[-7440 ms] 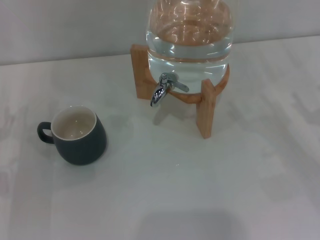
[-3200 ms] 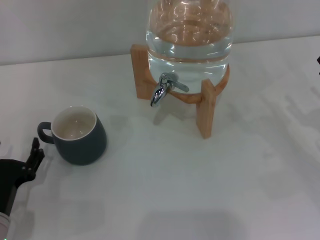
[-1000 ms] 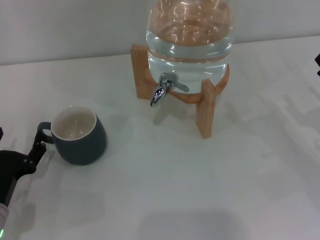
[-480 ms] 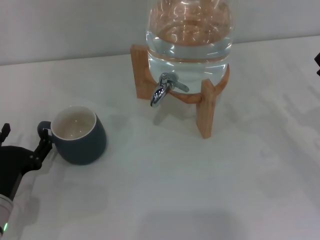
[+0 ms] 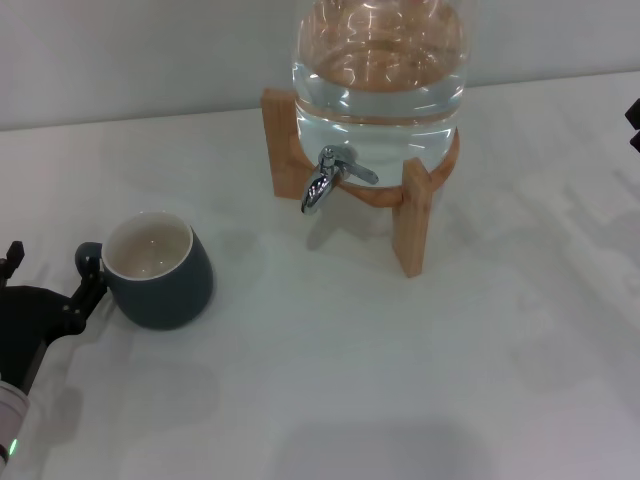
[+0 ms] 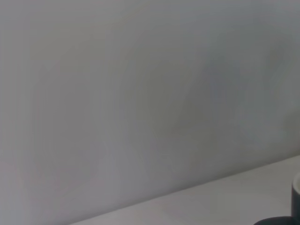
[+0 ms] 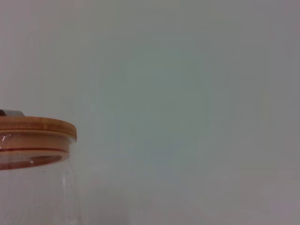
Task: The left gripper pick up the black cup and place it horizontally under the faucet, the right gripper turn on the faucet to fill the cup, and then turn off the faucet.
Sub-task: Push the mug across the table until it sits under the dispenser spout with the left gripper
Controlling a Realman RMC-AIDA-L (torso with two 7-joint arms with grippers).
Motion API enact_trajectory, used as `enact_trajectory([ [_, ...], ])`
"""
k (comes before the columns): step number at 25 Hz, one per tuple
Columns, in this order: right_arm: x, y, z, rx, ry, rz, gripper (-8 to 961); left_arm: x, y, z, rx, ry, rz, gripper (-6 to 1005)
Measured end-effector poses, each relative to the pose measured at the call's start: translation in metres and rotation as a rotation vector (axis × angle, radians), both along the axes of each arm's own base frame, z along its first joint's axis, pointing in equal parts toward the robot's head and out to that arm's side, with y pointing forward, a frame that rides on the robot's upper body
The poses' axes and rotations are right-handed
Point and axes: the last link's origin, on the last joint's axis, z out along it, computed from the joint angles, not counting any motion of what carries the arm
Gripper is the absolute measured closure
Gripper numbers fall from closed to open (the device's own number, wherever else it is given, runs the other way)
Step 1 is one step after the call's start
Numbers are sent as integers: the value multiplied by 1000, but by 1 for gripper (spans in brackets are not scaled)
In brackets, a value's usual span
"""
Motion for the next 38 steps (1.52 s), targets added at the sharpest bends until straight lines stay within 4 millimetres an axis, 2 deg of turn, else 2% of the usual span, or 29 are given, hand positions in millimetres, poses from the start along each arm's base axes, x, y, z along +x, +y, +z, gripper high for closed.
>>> enact_trajectory([
  [14,0,1,1,0,-2,1,115,-1,2,1,-3,8,3,128],
  [19,0,1,1,0,-3,1,115,0,2,0,-7,10,1,193],
  [30,0,1,1,1,-3,2,115,-1,4,-1,-18,15,8,674],
  [36,-1,1,1,1,-3,3,115,-1,5,-1,-20,17,10,900],
  [38,-1,2,1,2,-4,4,115,-1,5,-1,-21,17,12,906],
])
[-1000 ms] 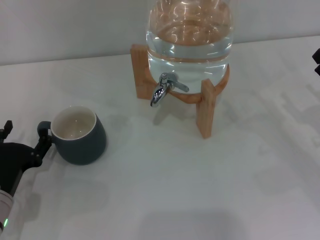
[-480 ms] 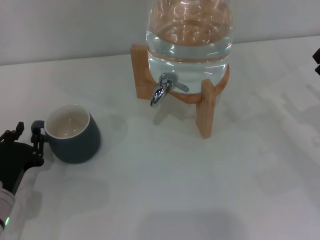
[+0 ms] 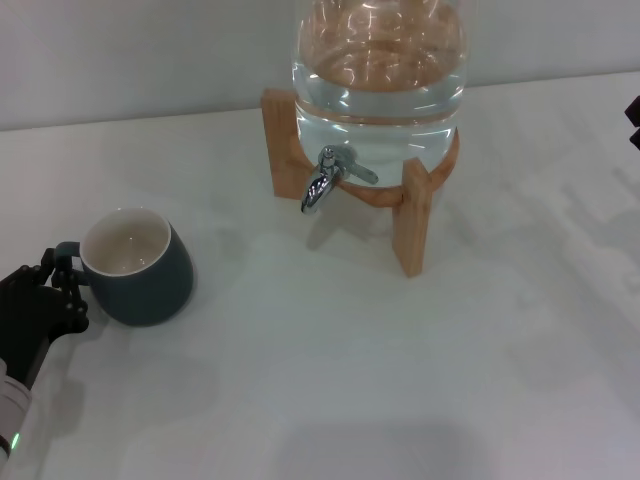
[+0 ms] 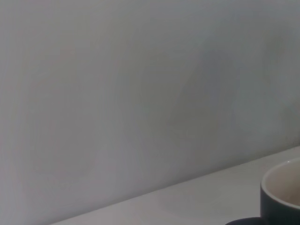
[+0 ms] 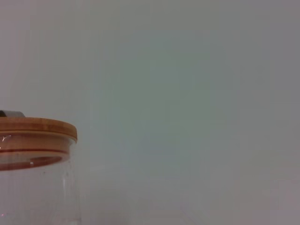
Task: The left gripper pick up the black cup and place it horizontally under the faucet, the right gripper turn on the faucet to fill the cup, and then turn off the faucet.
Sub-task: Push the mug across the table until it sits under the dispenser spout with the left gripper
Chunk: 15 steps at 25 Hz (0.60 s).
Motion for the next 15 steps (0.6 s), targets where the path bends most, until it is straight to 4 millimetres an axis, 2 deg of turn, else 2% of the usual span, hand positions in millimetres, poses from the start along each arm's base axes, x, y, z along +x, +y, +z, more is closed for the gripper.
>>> enact_trajectory([
  [15,-1,1,1,1,-4,5,116,10,10,-4,-30,18,-38,916],
])
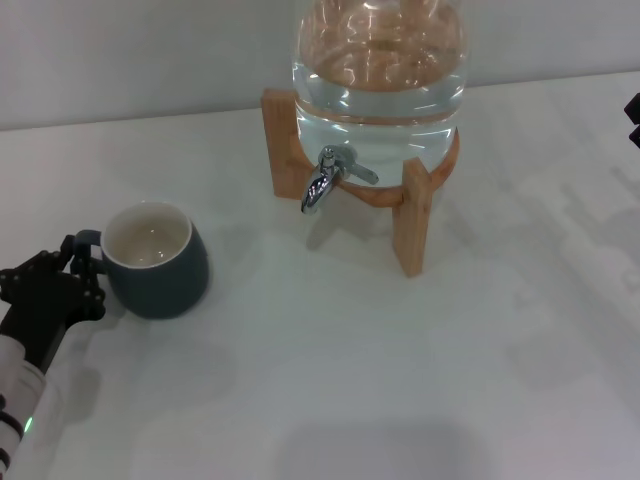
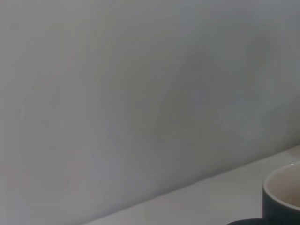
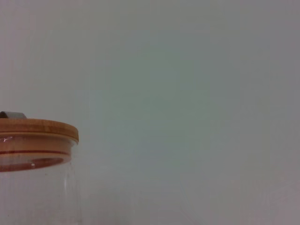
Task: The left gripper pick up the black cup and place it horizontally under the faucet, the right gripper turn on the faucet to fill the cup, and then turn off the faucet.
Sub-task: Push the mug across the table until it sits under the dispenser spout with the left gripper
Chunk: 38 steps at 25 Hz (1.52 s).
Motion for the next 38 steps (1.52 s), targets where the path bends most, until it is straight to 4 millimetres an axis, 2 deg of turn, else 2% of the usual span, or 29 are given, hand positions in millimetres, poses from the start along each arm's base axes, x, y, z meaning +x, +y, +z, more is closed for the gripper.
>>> enact_trajectory([
  [18,0,0,-1,0,2,0,116,24,18,-10,-77,15,-91,903],
  [27,-1,0,-1,-6,-1,4,116,42,26,-21,-149,21,-156,896],
  [38,-2,1,-1,-7,-3,12,116,58,27,-34,-234,27,-216,888],
])
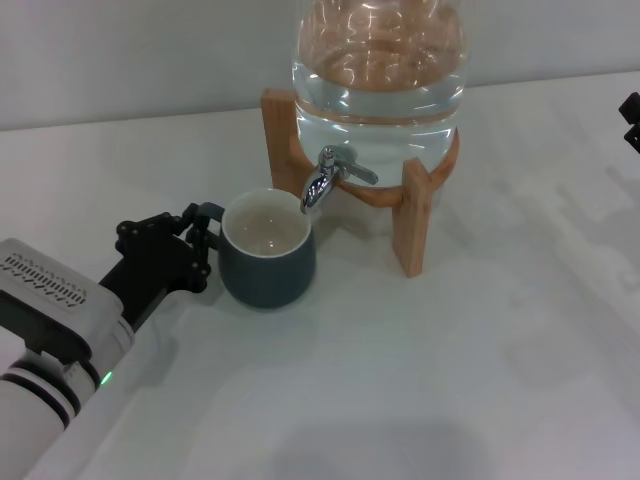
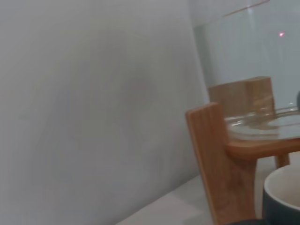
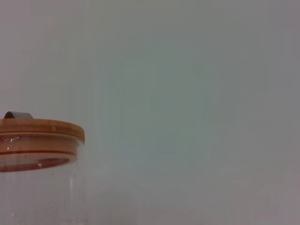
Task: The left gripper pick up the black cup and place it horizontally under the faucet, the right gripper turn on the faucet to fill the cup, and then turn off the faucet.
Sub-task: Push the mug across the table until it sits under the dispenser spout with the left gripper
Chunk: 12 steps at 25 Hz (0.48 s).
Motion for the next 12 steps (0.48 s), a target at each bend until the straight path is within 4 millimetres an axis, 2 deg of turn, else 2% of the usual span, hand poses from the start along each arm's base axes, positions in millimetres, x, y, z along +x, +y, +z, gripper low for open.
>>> enact_trajectory([
  [12,-1,1,0,0,0,5,116,8,-3,-7,-47,3,-40,879],
])
